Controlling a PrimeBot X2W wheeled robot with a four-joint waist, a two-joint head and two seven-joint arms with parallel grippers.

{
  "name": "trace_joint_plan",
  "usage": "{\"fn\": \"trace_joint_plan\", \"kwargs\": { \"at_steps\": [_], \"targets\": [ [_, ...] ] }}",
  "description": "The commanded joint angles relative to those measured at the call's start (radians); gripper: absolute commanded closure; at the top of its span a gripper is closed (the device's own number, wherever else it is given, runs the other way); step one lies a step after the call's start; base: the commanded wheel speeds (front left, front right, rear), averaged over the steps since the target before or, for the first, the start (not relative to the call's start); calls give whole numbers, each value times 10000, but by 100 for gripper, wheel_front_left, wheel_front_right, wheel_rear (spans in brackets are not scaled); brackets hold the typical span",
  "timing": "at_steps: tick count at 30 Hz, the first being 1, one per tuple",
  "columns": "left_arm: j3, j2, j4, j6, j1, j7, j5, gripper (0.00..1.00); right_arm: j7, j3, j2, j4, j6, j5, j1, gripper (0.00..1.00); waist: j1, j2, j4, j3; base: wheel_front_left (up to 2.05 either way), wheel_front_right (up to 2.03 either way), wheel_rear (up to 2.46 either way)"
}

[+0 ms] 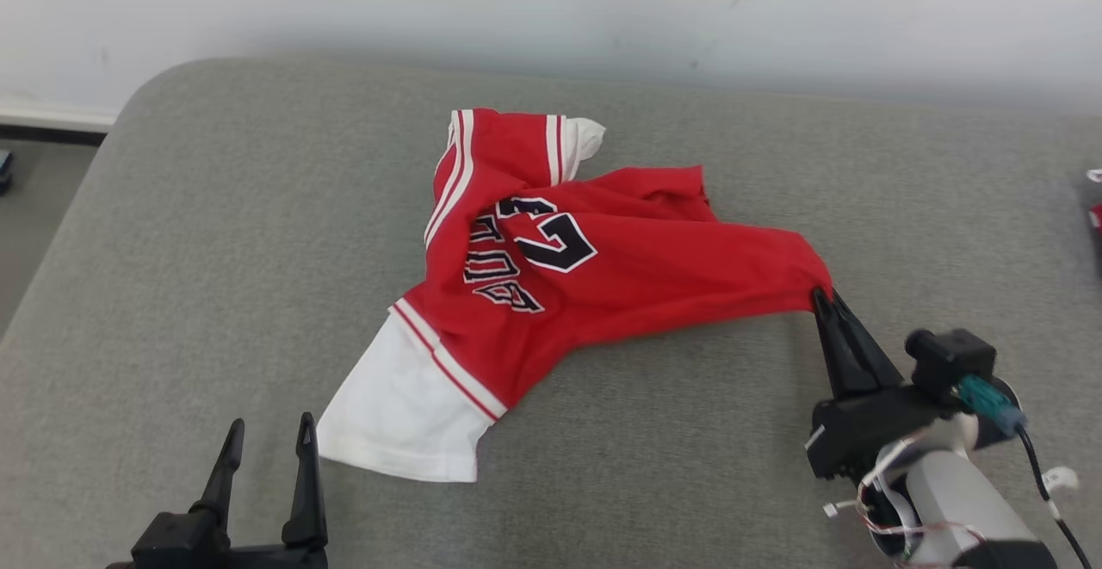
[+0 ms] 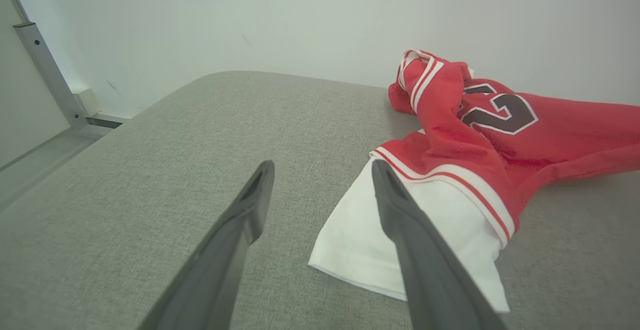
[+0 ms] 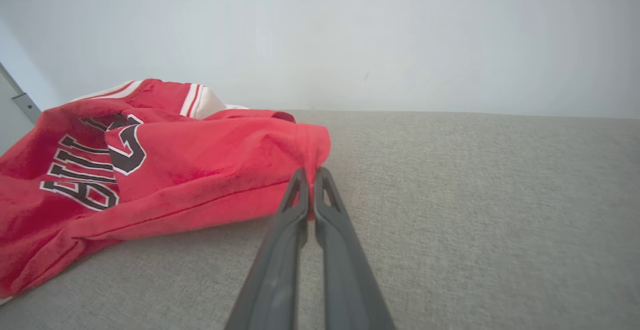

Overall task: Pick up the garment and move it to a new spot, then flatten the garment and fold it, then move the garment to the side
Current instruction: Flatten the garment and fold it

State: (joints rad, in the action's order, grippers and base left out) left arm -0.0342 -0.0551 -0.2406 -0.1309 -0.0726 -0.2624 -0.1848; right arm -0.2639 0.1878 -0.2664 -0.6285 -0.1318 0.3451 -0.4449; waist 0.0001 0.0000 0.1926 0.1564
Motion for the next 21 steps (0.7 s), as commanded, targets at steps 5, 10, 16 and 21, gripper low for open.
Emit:
{"fn": "trace_joint_plan", "kwargs": {
  "at_steps": [5,10,16,21],
  "targets": [
    [-103,23,-25,9,278,-33,-75,0,1,-461,-201,1898,27,-214,1572,100,-1,0,-931,-451,0,0,0],
    [-175,28,-60,8,361,-33,-111,0,12,-1048,-197,3057,27,-330,2759,100,-1,0,-1263,-565,0,0,0],
    [-237,42,23,7,483,-33,-125,0,504,-1915,-3,4229,27,-399,4095,100,-1,0,-1494,-565,0,0,0],
    [-267,44,12,6,495,-33,-153,0,745,-2330,217,4577,27,-473,4668,74,-1,0,-1606,-554,0,0,0]
  ]
}}
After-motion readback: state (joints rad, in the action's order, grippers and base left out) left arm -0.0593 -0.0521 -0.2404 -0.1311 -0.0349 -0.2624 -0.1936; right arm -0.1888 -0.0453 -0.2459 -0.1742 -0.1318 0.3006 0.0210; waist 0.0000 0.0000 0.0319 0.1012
